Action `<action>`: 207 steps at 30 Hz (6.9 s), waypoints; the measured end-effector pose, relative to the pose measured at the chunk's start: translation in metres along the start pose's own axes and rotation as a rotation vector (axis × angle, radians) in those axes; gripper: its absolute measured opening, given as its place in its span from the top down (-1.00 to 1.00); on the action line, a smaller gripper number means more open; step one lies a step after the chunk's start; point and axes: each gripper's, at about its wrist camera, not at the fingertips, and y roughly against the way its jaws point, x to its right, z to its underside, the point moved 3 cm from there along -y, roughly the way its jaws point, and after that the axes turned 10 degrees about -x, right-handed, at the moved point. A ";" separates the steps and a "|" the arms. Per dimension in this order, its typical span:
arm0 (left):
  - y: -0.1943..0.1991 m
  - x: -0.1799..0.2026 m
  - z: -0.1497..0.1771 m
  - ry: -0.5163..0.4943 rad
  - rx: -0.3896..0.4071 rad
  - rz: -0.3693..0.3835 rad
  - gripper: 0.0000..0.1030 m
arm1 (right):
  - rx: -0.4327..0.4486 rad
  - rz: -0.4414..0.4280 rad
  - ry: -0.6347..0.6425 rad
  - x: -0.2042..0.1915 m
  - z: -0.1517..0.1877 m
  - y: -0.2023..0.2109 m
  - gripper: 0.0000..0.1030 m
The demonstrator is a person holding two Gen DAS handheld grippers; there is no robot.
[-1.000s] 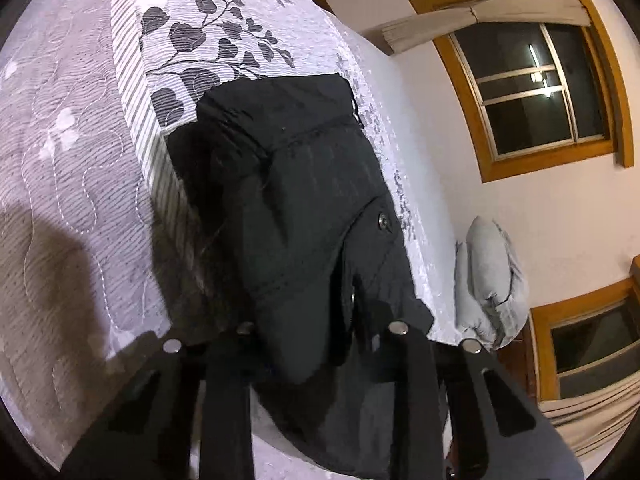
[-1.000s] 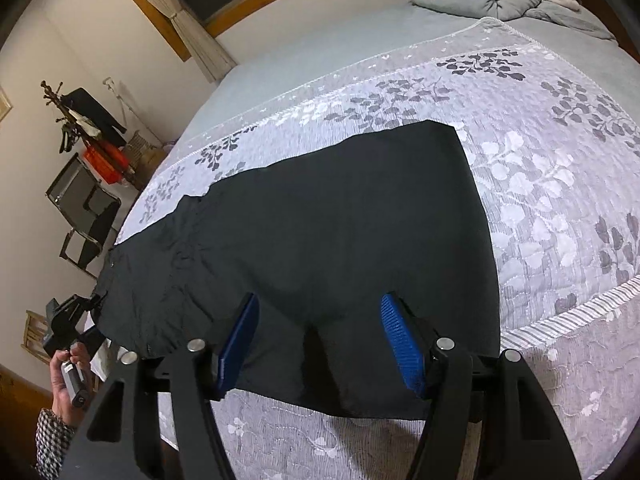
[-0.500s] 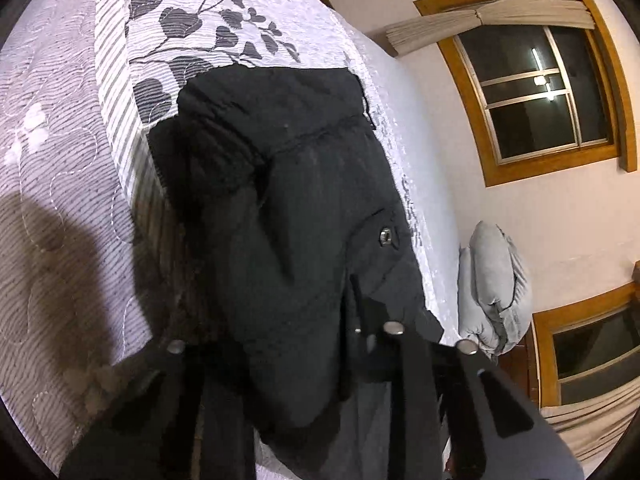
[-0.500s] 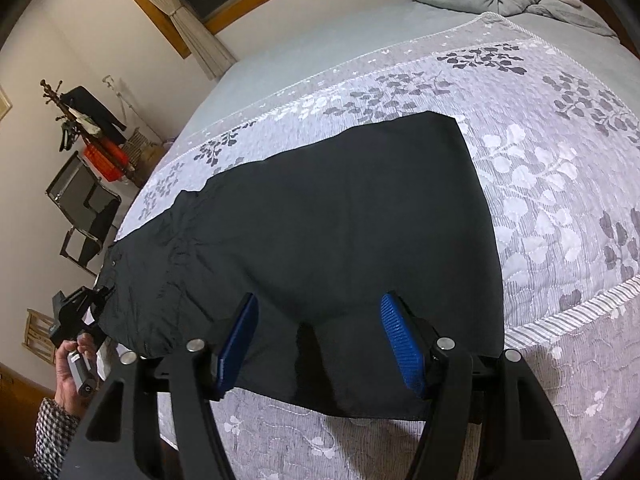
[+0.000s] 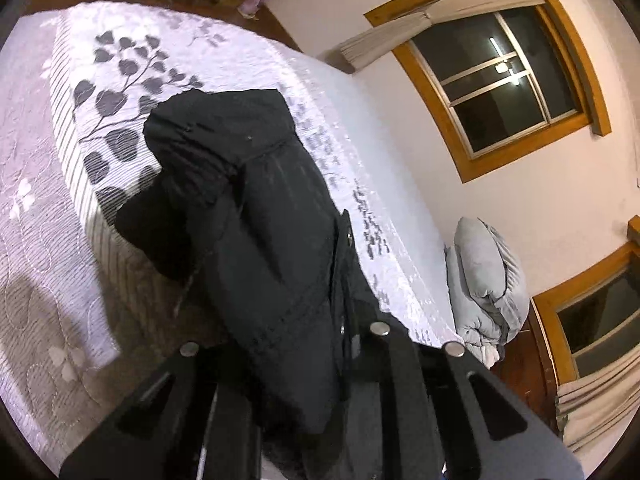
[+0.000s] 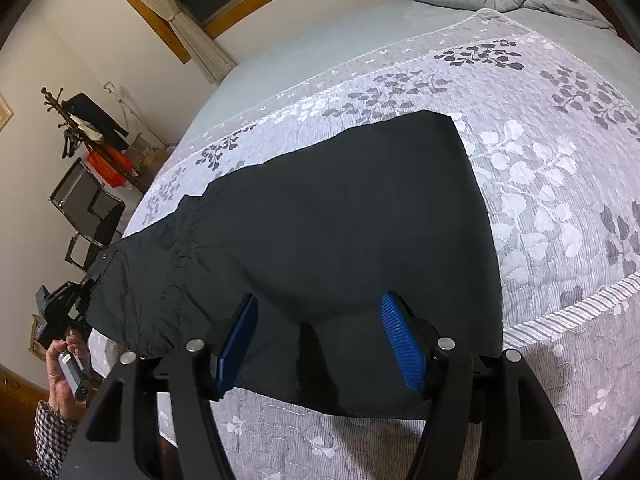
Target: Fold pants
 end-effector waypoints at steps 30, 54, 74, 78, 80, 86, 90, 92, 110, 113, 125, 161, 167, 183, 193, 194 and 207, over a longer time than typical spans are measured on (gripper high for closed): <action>-0.029 0.188 0.122 -0.740 -0.077 -0.151 0.54 | 0.081 -0.088 -0.060 0.028 0.001 0.024 -0.28; -0.104 0.194 0.199 -0.973 -0.296 -0.237 0.37 | 0.084 -0.121 -0.056 0.032 0.005 0.020 -0.29; -0.117 0.197 0.256 -1.100 -0.421 -0.260 -0.27 | 0.086 -0.123 -0.068 0.034 0.005 0.020 -0.38; -0.106 0.191 0.256 -1.038 -0.498 -0.161 -0.56 | 0.089 -0.117 -0.076 0.034 0.004 0.022 -0.43; -0.103 0.186 0.254 -1.013 -0.525 -0.129 -0.61 | 0.092 -0.118 -0.081 0.034 0.003 0.024 -0.51; -0.073 0.168 0.207 -0.772 -0.495 -0.057 -0.71 | 0.105 -0.164 -0.045 0.020 -0.009 0.039 -0.68; -0.054 0.146 0.160 -0.633 -0.373 -0.115 -0.75 | 0.091 -0.200 0.003 -0.001 -0.021 0.039 -0.77; -0.050 0.128 0.140 -0.570 -0.349 -0.166 -0.75 | 0.074 -0.242 0.003 -0.010 -0.025 0.035 -0.82; -0.068 0.069 0.131 -0.465 -0.458 -0.228 -0.75 | -0.099 -0.279 -0.004 -0.049 -0.034 -0.037 -0.84; -0.071 0.066 0.134 -0.470 -0.471 -0.228 -0.76 | -0.101 -0.275 0.007 -0.052 -0.035 -0.041 -0.84; -0.082 0.067 0.145 -0.458 -0.541 -0.179 -0.82 | -0.124 -0.274 0.034 -0.056 -0.038 -0.056 0.13; -0.074 0.134 0.159 -0.587 -0.494 -0.134 -0.83 | 0.052 -0.246 0.189 -0.081 -0.054 0.053 0.42; -0.080 0.153 0.167 -0.637 -0.487 -0.128 -0.83 | 0.092 -0.233 0.171 -0.062 -0.060 0.076 0.43; -0.105 0.178 0.192 -0.735 -0.517 -0.184 -0.83 | 0.090 -0.191 0.077 -0.005 -0.051 0.083 0.43; -0.112 0.181 0.196 -0.770 -0.521 -0.223 -0.83 | 0.032 -0.173 0.010 0.019 -0.035 0.055 0.43; -0.112 0.182 0.197 -0.777 -0.521 -0.227 -0.83 | 0.028 -0.174 0.002 0.022 -0.033 0.052 0.43; -0.122 0.188 0.204 -0.836 -0.507 -0.295 -0.83 | -0.024 -0.174 -0.078 0.049 -0.021 0.015 0.43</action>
